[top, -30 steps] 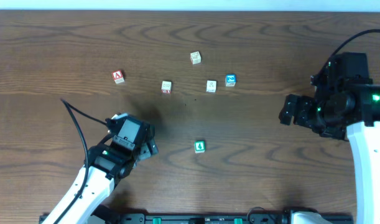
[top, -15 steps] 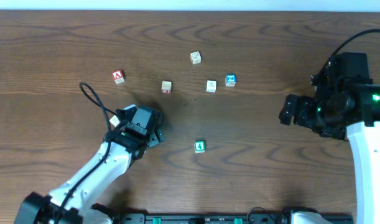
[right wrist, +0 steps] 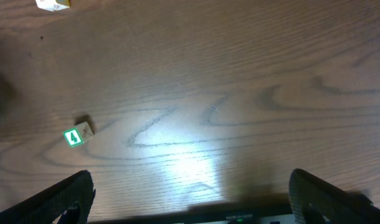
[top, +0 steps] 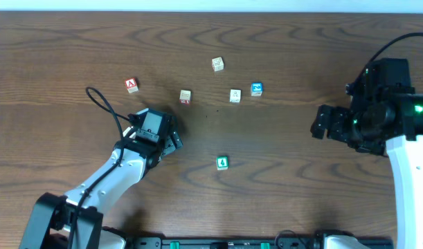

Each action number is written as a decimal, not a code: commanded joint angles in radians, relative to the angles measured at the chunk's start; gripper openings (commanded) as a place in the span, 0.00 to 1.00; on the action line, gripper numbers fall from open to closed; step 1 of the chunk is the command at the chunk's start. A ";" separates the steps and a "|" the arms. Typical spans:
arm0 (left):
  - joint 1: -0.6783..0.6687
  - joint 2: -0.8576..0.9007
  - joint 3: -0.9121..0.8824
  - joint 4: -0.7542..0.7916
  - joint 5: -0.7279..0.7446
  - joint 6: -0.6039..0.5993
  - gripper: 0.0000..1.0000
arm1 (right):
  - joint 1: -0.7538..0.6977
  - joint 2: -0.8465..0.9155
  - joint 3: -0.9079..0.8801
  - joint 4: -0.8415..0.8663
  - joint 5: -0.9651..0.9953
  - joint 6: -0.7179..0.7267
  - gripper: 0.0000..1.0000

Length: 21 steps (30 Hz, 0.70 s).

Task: Spell out Ai2
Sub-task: 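Lower the left gripper and close it on the red 'I' block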

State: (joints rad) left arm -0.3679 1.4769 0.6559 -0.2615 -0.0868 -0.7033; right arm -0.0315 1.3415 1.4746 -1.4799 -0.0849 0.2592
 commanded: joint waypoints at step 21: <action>0.005 0.046 0.009 0.039 -0.134 -0.060 0.57 | -0.006 -0.002 0.002 -0.002 0.010 -0.010 0.99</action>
State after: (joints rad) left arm -0.3679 1.5173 0.6559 -0.2256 -0.1703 -0.7601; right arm -0.0315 1.3415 1.4746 -1.4803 -0.0849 0.2592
